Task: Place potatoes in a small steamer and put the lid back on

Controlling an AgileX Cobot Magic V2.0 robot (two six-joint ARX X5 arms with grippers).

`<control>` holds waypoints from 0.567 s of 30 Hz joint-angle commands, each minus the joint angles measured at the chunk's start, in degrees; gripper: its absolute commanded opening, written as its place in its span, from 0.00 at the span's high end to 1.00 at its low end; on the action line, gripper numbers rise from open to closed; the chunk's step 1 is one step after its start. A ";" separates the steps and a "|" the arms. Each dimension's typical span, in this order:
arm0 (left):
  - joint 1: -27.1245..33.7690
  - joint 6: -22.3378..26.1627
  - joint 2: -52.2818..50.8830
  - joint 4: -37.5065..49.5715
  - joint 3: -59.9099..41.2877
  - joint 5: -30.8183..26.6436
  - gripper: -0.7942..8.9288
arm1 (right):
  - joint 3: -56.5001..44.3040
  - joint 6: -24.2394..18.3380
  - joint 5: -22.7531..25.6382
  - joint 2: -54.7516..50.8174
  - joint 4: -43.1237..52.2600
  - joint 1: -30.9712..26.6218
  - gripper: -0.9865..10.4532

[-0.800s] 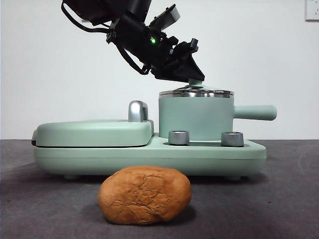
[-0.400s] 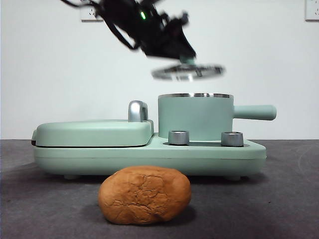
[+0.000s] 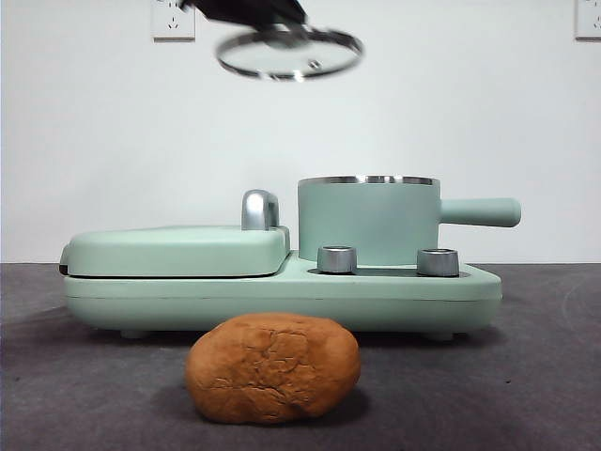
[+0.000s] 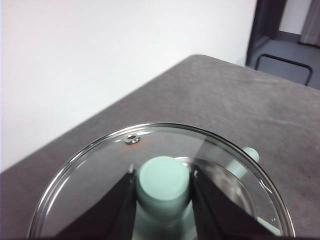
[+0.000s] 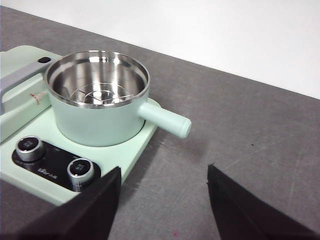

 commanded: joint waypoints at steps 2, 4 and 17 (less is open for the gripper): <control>2.05 -1.79 -5.55 -3.91 1.38 0.09 0.91 | 1.11 0.33 -1.46 0.17 0.37 1.46 0.67; 3.32 -1.77 -8.07 -8.02 1.36 0.11 0.91 | 1.11 0.04 -1.97 0.20 0.37 2.78 0.67; 8.09 -4.48 -25.97 -16.06 -9.03 -0.50 0.91 | 1.14 -5.77 -7.50 6.03 0.44 14.82 0.67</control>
